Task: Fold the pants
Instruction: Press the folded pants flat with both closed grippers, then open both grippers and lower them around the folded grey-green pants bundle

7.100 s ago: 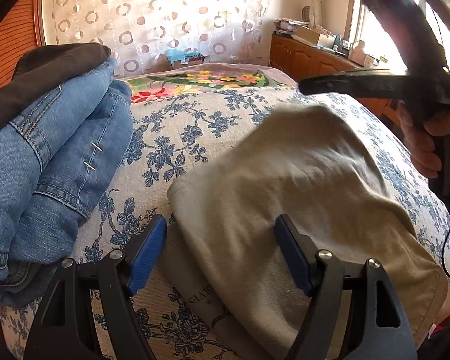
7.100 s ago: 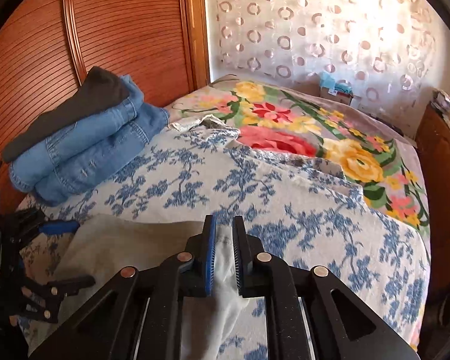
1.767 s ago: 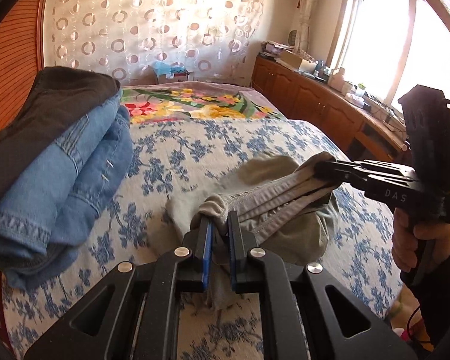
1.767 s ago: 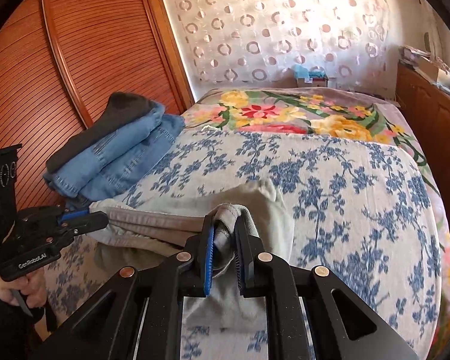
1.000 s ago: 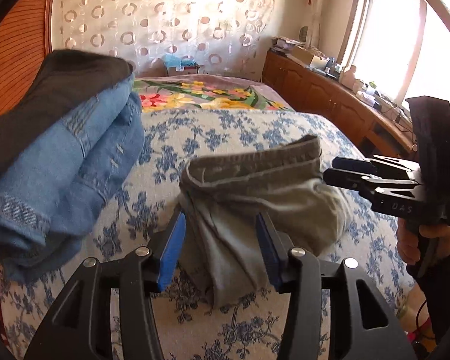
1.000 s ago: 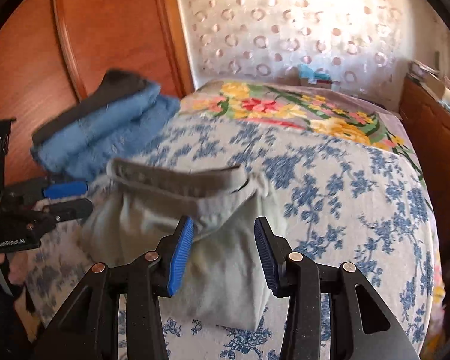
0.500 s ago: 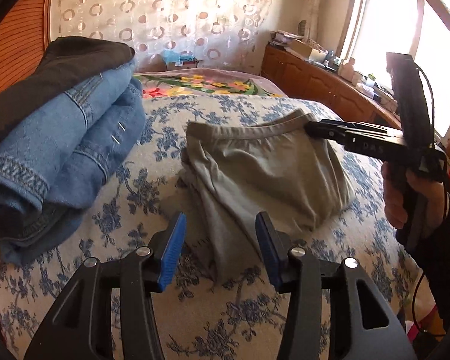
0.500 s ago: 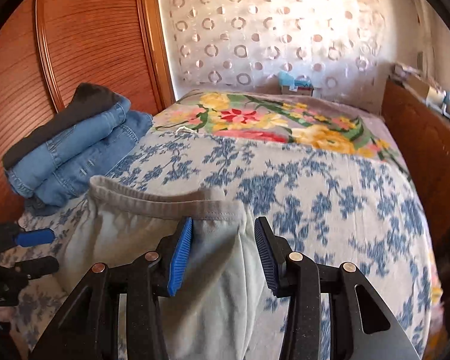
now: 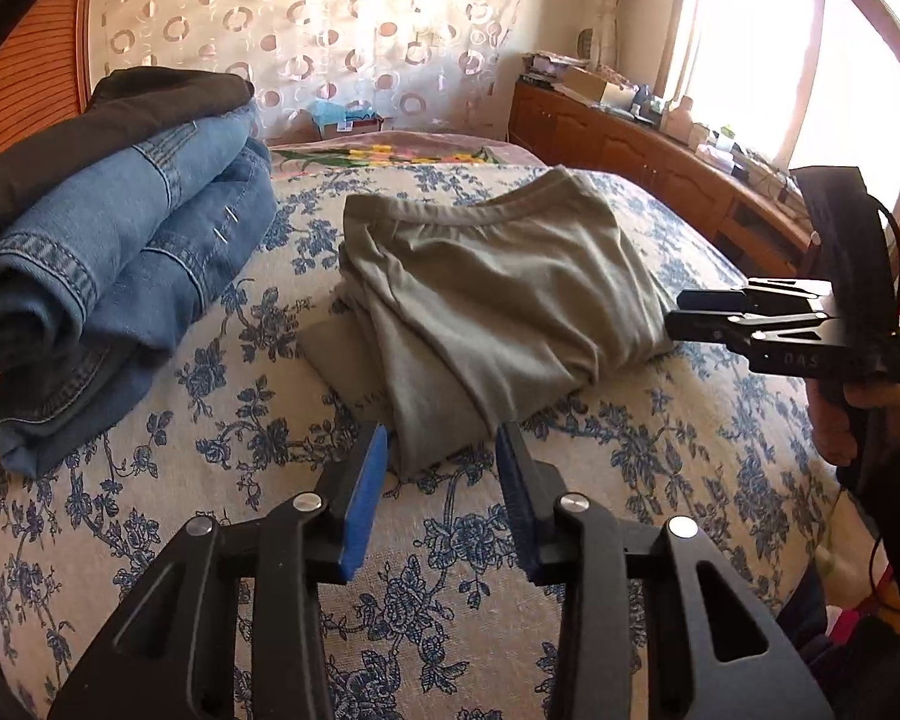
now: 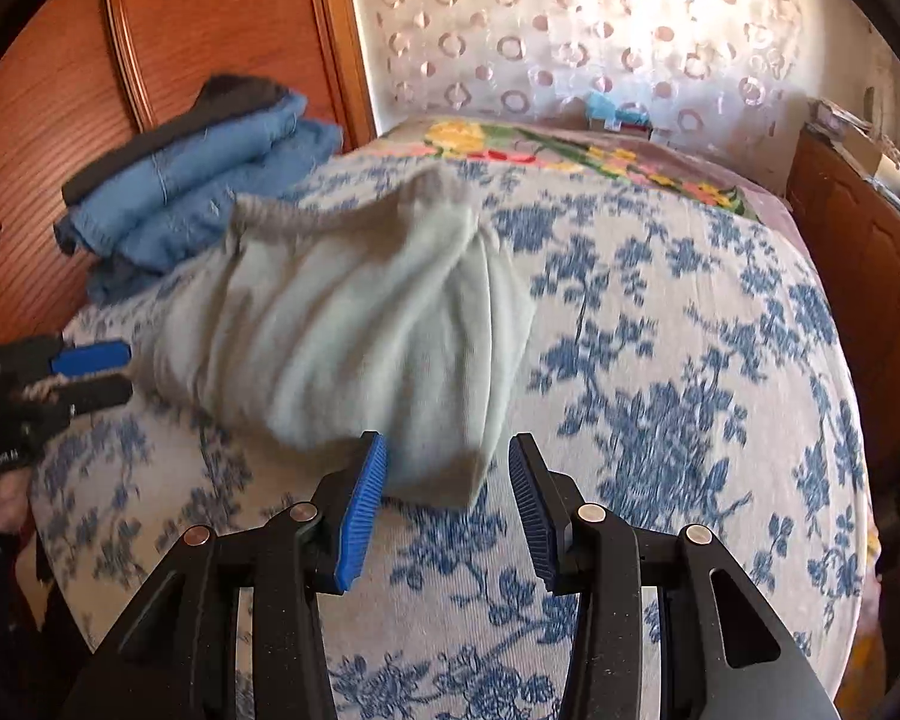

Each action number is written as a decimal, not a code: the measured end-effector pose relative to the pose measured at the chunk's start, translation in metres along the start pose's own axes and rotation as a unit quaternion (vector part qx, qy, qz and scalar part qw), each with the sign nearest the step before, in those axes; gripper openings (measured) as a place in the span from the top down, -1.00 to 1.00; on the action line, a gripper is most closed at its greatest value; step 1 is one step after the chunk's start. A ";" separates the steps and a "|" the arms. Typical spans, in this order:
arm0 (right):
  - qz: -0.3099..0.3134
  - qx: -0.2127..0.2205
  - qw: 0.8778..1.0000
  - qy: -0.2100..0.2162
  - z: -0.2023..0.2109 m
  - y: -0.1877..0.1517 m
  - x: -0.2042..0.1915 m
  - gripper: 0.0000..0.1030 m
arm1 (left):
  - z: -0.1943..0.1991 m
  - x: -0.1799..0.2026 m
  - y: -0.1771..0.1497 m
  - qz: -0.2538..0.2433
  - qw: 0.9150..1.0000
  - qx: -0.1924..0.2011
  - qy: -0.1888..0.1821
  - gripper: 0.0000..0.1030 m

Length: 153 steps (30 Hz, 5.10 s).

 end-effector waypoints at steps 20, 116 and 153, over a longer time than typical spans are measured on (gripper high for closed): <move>-0.023 0.026 0.999 0.024 0.005 0.000 0.017 0.95 | 0.008 -0.012 0.001 -0.006 1.000 0.009 0.009 0.96; -0.001 0.063 0.998 0.014 0.010 0.027 0.020 0.12 | -0.042 -0.010 0.062 -0.004 1.000 0.007 -0.006 -0.52; -0.013 0.045 0.999 0.016 -0.016 0.034 0.037 -0.03 | -0.049 -0.025 0.070 -0.002 1.000 0.001 -0.012 -0.57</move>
Point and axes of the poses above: each gripper's, at about its wrist camera, not at the fingertips, and z roughly against the way its jaws point, x to its right, y to its top, the point moved 2 cm from there along -z, roughly the way its jaws point, and after that the axes turned 4 degrees about x, right-handed, at the moved point
